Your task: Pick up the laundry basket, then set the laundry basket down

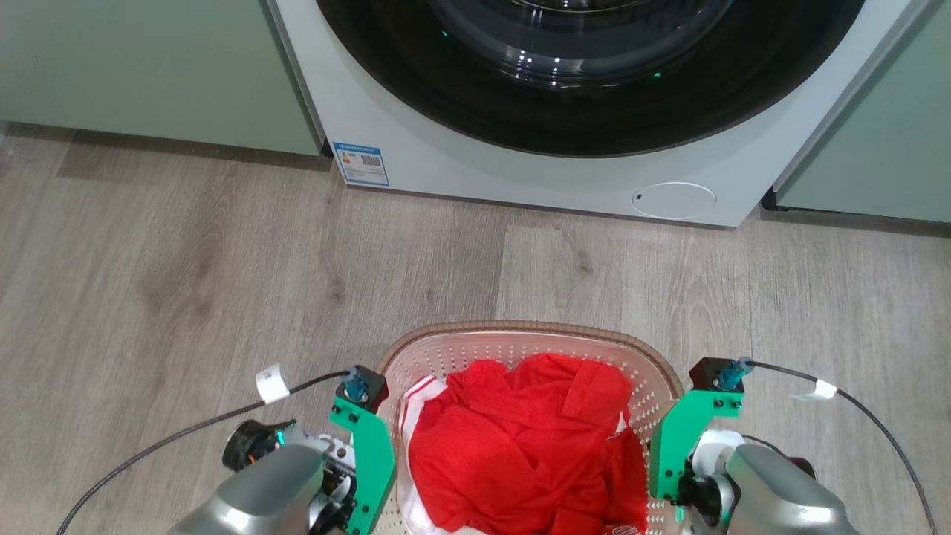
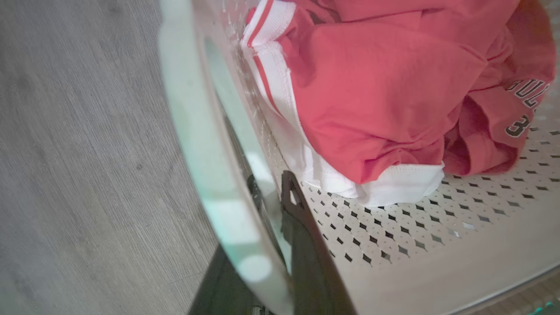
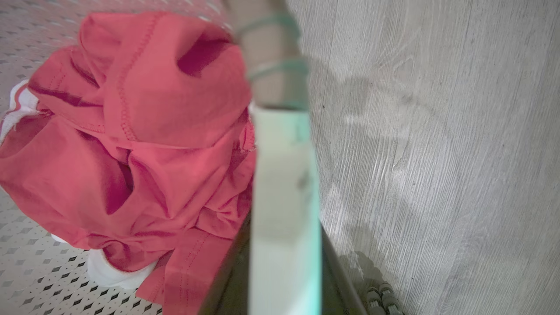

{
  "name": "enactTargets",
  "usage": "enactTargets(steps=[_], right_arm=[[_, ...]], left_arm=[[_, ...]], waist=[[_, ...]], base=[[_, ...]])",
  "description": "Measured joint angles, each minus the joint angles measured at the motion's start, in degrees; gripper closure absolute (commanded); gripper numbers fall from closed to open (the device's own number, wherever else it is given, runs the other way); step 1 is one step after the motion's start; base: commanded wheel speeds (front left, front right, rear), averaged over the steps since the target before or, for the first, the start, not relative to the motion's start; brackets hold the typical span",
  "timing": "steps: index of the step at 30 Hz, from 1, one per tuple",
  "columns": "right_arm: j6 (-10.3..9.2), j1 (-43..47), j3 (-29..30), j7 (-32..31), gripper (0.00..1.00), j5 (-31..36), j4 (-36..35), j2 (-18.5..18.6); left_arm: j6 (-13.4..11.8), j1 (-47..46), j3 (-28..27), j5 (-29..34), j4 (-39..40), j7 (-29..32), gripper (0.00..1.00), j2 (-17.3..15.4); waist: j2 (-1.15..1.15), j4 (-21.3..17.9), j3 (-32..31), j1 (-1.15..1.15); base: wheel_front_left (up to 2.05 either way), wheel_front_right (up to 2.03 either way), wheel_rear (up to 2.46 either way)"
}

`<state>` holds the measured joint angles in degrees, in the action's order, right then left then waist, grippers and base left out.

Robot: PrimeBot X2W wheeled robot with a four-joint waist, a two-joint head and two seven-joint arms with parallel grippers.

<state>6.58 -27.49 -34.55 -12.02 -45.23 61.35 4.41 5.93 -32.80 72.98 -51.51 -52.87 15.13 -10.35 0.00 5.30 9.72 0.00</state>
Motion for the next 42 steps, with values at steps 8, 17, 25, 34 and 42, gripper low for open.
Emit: enactTargets(steps=[8, 17, 25, 34, 42], right_arm=[[0.00, 0.99, 1.38, -0.55, 1.00, 1.26, -1.00, 0.01], [0.00, 2.03, 3.14, -1.30, 1.00, 2.90, -2.38, 0.00], [0.00, 2.18, 5.34, -1.89, 1.00, 5.17, -3.35, 0.00], [0.00, 2.06, 8.93, -1.94, 1.00, 9.02, -5.42, -0.04], [0.00, -1.19, 13.78, 1.05, 1.00, 13.90, -8.42, 0.00]], left_arm=[[0.00, 0.23, 0.02, -0.01, 0.12, 0.16, 1.00, 0.00], [-0.47, 0.23, 0.03, -0.58, 0.20, 0.18, 1.00, 0.00], [-0.49, 0.09, 0.04, -0.58, 0.49, 0.08, 1.00, 0.00], [-0.71, -1.69, 0.02, -0.46, 0.45, -0.71, 1.00, 0.25], [-1.25, -7.80, -1.29, 0.57, -2.07, -3.92, 1.00, 2.07]], waist=[[0.00, 0.06, -0.30, 0.00], [0.00, -0.03, -0.11, 0.00], [0.00, -0.21, 1.71, 0.00], [0.00, -0.16, 6.49, 0.00], [0.00, 0.18, 14.24, 0.00]], base=[[0.00, 0.00, 0.00], [0.00, 0.00, 0.00], [0.00, 0.00, 0.00], [0.00, 0.00, 0.00], [0.00, 0.00, 0.00]])
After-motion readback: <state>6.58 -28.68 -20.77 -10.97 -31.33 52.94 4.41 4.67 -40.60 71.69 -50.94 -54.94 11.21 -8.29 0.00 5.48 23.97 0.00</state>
